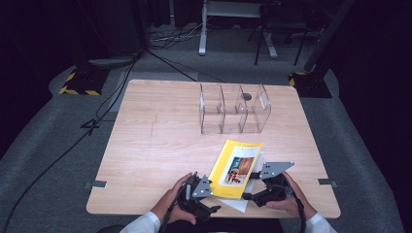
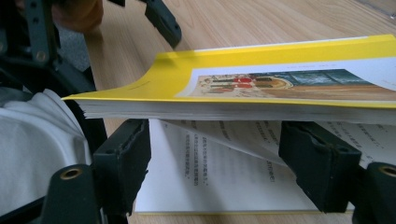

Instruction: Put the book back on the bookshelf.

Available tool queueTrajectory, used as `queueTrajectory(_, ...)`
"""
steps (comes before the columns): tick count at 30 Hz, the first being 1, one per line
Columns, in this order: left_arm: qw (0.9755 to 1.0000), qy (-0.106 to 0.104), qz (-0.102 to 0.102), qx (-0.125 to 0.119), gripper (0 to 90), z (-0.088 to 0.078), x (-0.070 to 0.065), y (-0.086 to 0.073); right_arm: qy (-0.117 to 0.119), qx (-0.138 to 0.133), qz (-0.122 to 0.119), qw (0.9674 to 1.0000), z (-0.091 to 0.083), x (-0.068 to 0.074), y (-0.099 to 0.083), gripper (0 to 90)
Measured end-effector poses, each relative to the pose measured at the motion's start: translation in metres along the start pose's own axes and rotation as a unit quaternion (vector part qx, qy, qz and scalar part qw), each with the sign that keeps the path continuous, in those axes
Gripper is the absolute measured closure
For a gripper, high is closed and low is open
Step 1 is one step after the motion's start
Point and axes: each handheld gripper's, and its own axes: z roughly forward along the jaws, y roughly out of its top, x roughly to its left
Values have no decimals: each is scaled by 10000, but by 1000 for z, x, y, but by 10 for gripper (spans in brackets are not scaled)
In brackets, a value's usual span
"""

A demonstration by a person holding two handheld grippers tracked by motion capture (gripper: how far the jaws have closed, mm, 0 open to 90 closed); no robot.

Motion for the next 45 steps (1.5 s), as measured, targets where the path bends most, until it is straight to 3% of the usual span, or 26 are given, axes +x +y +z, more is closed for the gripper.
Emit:
queueTrajectory(3, 9999, 83, 98, 57, 175, 10, -7, 7, 13, -86, 20, 10000, -2, 1, 2, 258)
queueTrajectory(9, 9992, 392, 64, 25, 192, 23, -13, 16, 32, -132, 120, 9998, -4, 0, 1, 271)
queueTrajectory(16, 9970, 766, 97, -73, 376, 26, -14, 20, 40, -132, 149, 9998, -4, 0, 1, 271)
queueTrajectory(18, 9969, 767, 80, -127, 444, 23, -13, 19, 34, -151, 155, 9998, -4, 0, 1, 271)
queueTrajectory(24, 9946, 900, 447, -250, 682, 13, -14, 20, -13, -158, 168, 9997, -3, -1, -1, 270)
queueTrajectory(27, 9944, 913, 426, -315, 752, 7, -9, 20, -26, -174, 141, 9997, -3, -2, -2, 271)
queueTrajectory(29, 9937, 974, 486, -278, 783, 3, -8, 19, 0, -163, 73, 9998, -4, -2, -3, 273)
queueTrajectory(34, 9948, 888, 440, -220, 812, -6, 0, 14, -94, -202, -168, 9996, -11, 0, -4, 275)
queueTrajectory(39, 9965, 701, 411, -211, 815, -15, 9, 6, -278, -614, -676, 9954, -27, 5, 3, 259)
queueTrajectory(42, 9973, 604, 376, -189, 812, -20, 13, 2, -315, -655, -955, 9928, -23, 7, 11, 247)
queueTrajectory(45, 9978, 528, 379, -162, 807, -26, 17, -1, -261, -464, -1282, 9903, -8, 7, 18, 230)
